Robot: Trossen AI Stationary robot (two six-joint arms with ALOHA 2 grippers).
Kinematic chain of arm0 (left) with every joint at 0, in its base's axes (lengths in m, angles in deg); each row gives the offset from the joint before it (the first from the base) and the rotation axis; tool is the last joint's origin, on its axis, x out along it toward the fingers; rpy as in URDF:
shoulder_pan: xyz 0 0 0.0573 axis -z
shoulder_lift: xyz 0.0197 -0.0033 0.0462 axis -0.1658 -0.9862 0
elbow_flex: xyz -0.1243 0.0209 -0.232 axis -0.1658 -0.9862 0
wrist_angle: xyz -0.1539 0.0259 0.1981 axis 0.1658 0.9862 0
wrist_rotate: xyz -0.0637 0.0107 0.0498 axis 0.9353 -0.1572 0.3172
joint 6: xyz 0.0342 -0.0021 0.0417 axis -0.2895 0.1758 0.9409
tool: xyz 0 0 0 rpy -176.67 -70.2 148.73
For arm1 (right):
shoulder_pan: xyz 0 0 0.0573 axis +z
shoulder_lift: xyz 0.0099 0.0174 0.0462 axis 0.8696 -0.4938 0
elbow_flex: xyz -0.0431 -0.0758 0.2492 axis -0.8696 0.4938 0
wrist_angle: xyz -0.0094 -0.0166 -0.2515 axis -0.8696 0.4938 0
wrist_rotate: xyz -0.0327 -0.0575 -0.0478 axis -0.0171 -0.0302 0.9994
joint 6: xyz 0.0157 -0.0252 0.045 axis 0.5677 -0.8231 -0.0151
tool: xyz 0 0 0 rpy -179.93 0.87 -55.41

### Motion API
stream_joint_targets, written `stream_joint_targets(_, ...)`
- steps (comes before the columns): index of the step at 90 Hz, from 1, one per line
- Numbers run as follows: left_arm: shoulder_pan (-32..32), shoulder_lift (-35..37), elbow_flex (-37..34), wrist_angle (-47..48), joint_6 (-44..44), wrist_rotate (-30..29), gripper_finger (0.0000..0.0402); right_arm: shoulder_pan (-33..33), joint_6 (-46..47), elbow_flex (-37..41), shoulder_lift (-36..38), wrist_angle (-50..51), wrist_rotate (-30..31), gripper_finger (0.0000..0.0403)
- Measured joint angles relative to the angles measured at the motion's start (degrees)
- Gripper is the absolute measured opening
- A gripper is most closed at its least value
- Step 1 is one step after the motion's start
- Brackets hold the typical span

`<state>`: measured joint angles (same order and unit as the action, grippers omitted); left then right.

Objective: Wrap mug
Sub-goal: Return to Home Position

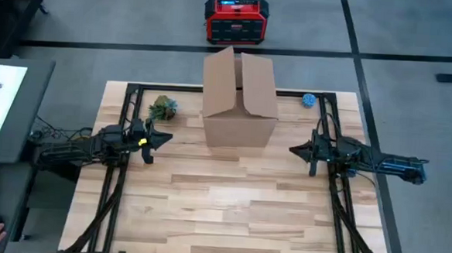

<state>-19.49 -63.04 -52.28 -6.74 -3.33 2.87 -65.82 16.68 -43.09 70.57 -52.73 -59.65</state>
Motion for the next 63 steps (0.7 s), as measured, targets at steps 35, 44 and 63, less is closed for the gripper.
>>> stream_joint_targets(35, 0.6, 0.3, 0.0, 0.0, -0.1, 0.0, 0.0000, 0.0, 0.0, 0.0, 0.0, 0.1, 0.0, 0.0000)
stream_joint_targets(44, 1.5, 1.3, 0.0, 0.1, -0.1, 0.0, 0.0000, 0.0, 0.0, 0.1, 0.0, 0.1, 0.0, 0.0000)
stream_joint_targets(63, 4.3, 1.5, 0.0, -0.5, 3.6, 0.0, 0.0000, 0.0, 0.0, 0.1, 0.0, 0.1, 0.0, 0.0000)
